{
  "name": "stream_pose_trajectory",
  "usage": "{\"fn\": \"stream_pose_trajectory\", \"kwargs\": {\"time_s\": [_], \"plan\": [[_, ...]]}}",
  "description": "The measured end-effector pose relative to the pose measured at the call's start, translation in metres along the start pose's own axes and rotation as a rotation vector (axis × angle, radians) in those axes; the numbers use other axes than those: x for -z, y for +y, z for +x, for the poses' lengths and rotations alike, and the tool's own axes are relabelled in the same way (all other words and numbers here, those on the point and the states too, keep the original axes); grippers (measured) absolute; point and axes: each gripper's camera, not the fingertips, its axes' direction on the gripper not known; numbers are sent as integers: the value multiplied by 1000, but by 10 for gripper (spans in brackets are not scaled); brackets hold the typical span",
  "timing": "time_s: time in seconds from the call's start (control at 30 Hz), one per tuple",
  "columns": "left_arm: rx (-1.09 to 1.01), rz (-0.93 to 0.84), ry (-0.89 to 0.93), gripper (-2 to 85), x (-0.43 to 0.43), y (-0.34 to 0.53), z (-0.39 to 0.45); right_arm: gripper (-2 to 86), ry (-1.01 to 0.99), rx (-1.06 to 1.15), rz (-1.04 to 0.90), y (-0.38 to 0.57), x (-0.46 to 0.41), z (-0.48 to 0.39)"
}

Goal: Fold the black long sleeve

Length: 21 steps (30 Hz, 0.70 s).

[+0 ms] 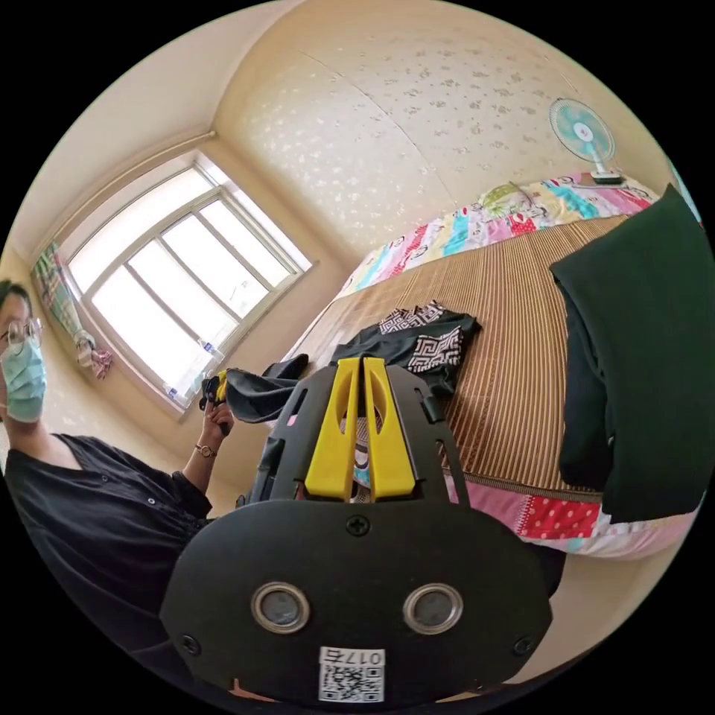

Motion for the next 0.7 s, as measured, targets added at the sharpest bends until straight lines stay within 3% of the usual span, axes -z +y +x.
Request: {"fn": "stream_pose_trajectory", "kwargs": {"time_s": [0.13,0.27,0.43,0.7], "plan": [[21,70,121,-2,30,26,11,9,-151,76,36,37,46,-8],[75,131,108,-2,52,38,12,9,-165,76,116,61,73,-15],[358,135,-167,-3,40,35,-42,9,86,-49,33,50,25,8],[508,284,-249,-1,-7,-52,-136,13,319,-201,-34,-46,-116,92]]}}
